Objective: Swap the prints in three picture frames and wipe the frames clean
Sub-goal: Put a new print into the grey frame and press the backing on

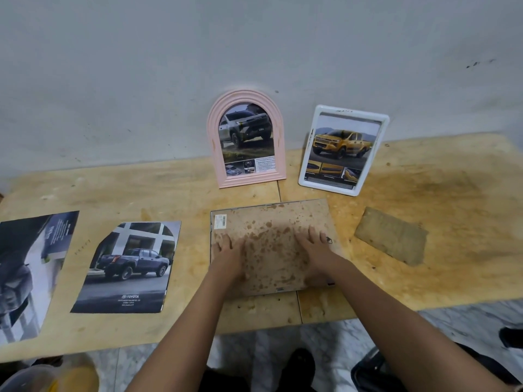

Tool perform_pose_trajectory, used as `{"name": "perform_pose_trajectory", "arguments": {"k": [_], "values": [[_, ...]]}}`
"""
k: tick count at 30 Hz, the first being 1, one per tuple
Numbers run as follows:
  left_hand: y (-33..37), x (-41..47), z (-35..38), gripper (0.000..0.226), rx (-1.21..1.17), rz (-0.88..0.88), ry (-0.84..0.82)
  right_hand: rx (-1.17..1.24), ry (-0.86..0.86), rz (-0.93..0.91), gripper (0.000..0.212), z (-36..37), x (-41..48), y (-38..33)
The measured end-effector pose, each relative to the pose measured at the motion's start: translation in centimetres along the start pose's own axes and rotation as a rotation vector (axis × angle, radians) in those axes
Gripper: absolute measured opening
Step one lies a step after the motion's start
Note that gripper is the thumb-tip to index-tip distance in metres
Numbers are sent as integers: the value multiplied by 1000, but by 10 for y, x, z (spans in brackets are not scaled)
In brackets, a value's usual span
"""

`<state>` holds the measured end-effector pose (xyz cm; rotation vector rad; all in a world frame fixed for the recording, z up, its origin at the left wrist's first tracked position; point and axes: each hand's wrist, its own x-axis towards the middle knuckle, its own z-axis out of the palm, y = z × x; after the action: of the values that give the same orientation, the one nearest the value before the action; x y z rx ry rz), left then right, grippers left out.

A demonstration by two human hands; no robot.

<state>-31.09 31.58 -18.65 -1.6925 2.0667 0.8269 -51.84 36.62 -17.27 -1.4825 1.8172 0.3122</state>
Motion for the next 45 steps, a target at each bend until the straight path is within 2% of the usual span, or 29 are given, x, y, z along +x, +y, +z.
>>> {"name": "perform_pose_trajectory", "arguments": {"k": [6, 10, 12, 16, 23, 27, 31, 34, 35, 37, 39, 41, 45], "values": [[14, 7, -1, 78, 98, -32, -49, -38, 92, -4, 116, 0, -2, 2], [13, 4, -1, 100, 80, -25, -108, -129, 179, -3, 115, 2, -4, 3], [10, 0, 1, 115, 91, 7, -102, -85, 139, -7, 119, 4, -3, 4], [4, -1, 5, 122, 128, 36, -67, -13, 37, -35, 116, 3, 0, 4], [6, 4, 6, 124, 172, 21, -109, 33, 40, -28, 113, 11, 11, 0], [10, 2, 4, 125, 204, 15, -104, -93, 128, 31, 103, 1, 10, -7], [11, 6, 5, 119, 168, -24, -66, -223, 187, 49, 107, -12, 13, -6], [13, 12, 2, 103, 131, -57, -48, -165, 137, 58, 103, -21, 23, -6], [14, 15, 2, 103, 129, -54, -63, -127, 99, 70, 108, -24, 25, -6], [15, 20, 1, 112, 153, -40, -109, -75, 15, 95, 126, -28, 29, -5], [15, 22, 1, 129, 165, -45, -165, -52, -28, 96, 133, -28, 30, -5], [16, 23, 0, 138, 173, -46, -202, -34, -42, 92, 134, -27, 32, -6], [18, 23, -2, 138, 183, -44, -222, -21, -9, 96, 128, -24, 40, -9]]}}
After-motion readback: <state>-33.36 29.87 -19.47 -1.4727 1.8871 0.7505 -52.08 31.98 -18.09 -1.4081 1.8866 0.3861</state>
